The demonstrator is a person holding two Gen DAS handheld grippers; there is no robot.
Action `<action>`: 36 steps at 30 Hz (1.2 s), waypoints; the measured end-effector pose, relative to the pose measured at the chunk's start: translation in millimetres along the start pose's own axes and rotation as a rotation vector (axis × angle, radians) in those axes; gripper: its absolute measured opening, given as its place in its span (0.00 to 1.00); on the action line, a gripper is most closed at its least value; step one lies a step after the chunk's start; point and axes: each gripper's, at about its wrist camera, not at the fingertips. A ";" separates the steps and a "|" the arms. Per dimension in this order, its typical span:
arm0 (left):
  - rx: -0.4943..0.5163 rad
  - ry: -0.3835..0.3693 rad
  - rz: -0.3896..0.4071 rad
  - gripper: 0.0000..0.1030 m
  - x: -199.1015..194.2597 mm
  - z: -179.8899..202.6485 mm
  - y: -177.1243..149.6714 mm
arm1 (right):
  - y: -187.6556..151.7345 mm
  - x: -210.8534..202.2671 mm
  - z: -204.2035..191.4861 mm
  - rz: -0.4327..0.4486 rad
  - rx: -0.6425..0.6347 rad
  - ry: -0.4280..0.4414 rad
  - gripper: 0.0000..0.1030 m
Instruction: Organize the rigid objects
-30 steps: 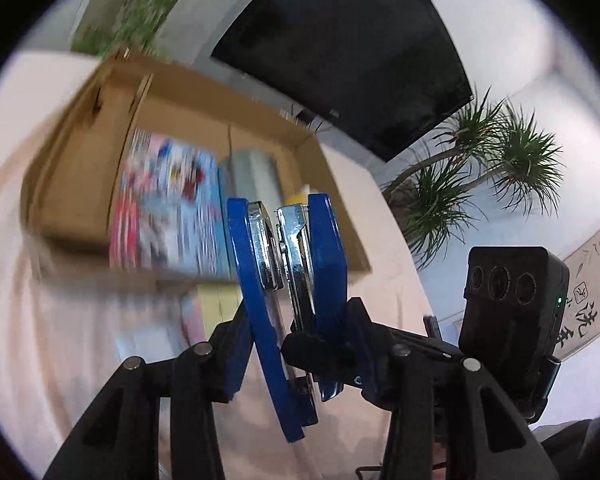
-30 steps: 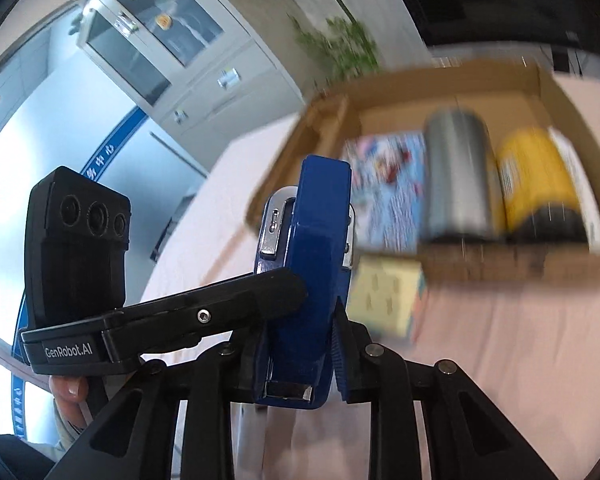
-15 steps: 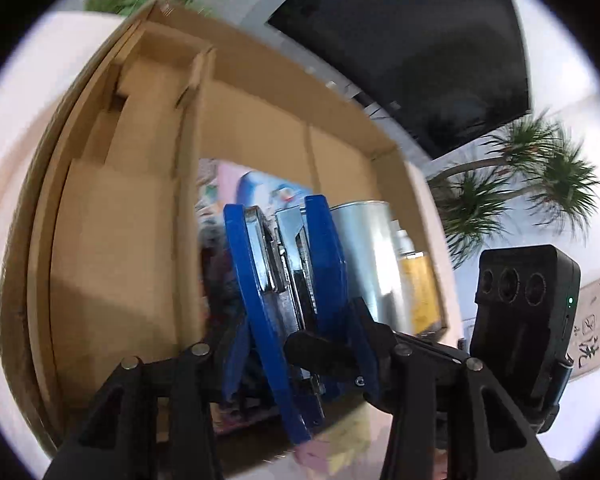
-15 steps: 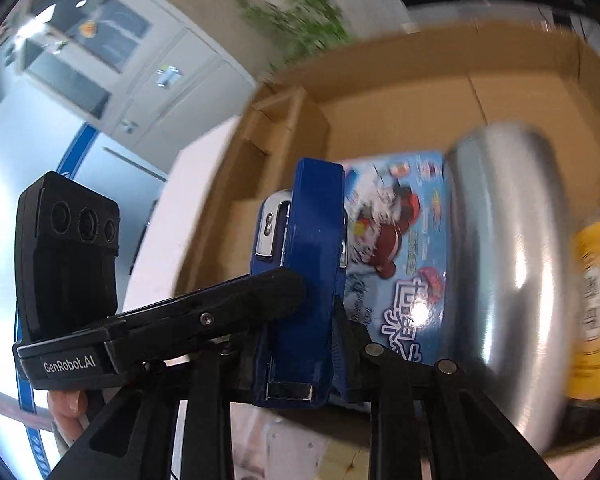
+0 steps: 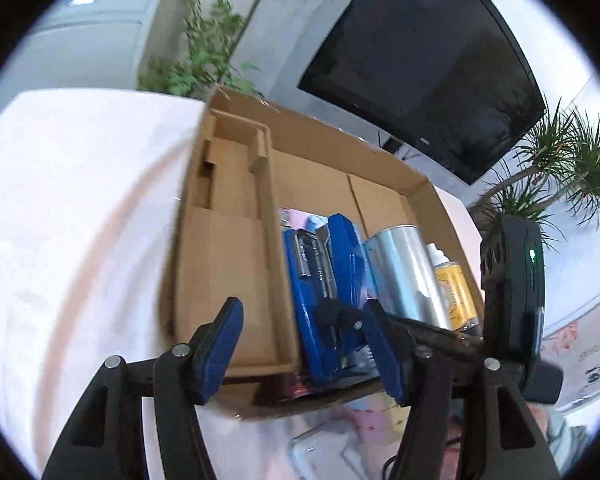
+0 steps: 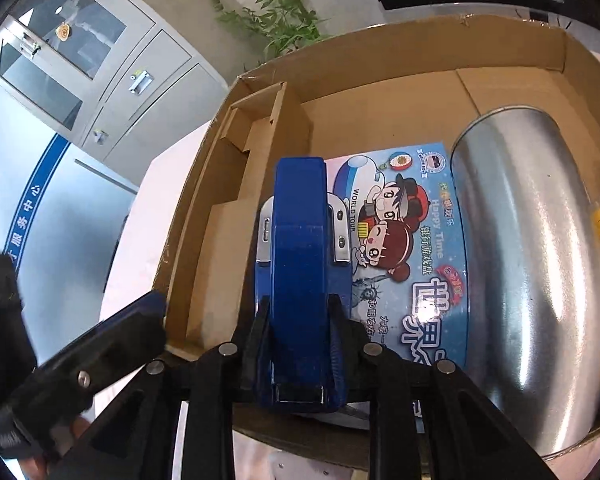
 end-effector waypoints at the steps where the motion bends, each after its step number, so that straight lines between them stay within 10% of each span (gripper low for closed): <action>1: -0.001 -0.002 0.008 0.59 -3.6 -2.4 -2.0 | -1.0 -0.7 -1.0 0.000 0.005 0.002 0.28; 9: 0.003 -0.018 0.009 0.59 -10.8 -16.6 -21.5 | -11.6 -7.5 -5.0 -0.017 -0.040 0.033 0.30; 18: 0.002 -0.006 -0.035 0.59 5.3 -13.4 -28.4 | -81.8 -143.6 32.8 0.305 -0.243 -0.160 0.78; 27: 0.005 0.114 -0.017 0.57 -4.4 6.2 -43.8 | -147.5 -132.1 44.0 0.144 -0.310 -0.069 0.78; 31: 0.032 0.012 -0.005 0.64 -8.8 29.9 -71.7 | -160.0 -107.9 39.1 0.109 -0.407 -0.019 0.75; 36: 0.054 -0.060 -0.174 0.63 57.8 44.3 -99.4 | -159.7 -90.1 51.0 0.102 -0.512 -0.006 0.55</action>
Point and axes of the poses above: each gripper's, at about its wrist camera, not at the fingertips, and x roughly the way its jaws point, z to its right, y to its top, and after that the axes turned 7 degrees about -x, right-handed
